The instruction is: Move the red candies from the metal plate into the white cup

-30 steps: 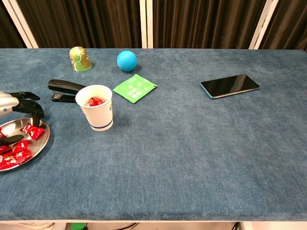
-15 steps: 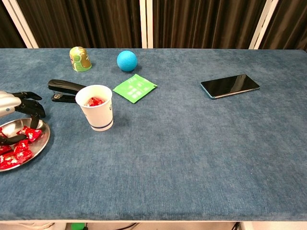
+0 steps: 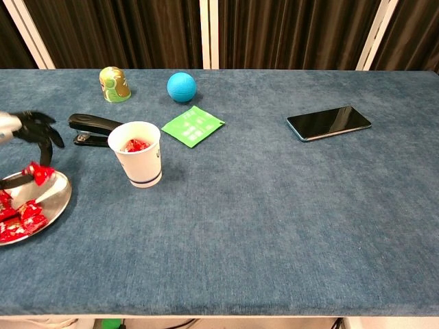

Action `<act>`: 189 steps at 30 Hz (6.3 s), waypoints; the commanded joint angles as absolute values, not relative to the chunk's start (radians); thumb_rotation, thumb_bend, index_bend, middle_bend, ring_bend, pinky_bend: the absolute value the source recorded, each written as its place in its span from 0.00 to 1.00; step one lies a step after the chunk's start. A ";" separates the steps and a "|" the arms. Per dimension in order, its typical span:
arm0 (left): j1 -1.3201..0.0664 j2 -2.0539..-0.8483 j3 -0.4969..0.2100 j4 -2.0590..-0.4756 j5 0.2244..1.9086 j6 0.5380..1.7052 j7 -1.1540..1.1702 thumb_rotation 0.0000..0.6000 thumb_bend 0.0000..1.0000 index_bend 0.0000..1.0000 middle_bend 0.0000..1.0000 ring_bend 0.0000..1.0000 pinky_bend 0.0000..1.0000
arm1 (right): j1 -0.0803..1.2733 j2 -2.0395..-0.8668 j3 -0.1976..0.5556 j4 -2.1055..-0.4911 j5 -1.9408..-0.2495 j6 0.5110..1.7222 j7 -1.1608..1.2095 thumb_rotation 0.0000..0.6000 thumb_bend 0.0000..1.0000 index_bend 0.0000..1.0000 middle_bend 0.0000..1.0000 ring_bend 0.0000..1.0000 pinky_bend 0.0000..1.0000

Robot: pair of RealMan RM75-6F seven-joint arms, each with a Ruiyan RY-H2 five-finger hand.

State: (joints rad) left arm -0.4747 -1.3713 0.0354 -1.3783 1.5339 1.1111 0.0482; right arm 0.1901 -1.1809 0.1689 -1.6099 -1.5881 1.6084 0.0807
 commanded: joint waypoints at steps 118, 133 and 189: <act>-0.283 -1.326 0.101 -1.435 1.477 1.151 -0.008 1.00 0.28 0.41 0.23 0.07 0.27 | 0.192 -1.187 0.162 -1.571 -1.581 1.597 0.119 1.00 0.38 0.00 0.00 0.00 0.00; -0.282 -1.340 0.090 -1.423 1.474 1.148 0.058 1.00 0.31 0.53 0.23 0.07 0.27 | 0.194 -1.188 0.162 -1.571 -1.581 1.595 0.117 1.00 0.38 0.00 0.00 0.00 0.00; -0.642 -1.414 -0.145 -1.572 1.431 0.977 0.074 1.00 0.36 0.61 0.25 0.07 0.28 | 0.193 -1.186 0.165 -1.548 -1.566 1.587 0.152 1.00 0.38 0.00 0.00 0.00 0.00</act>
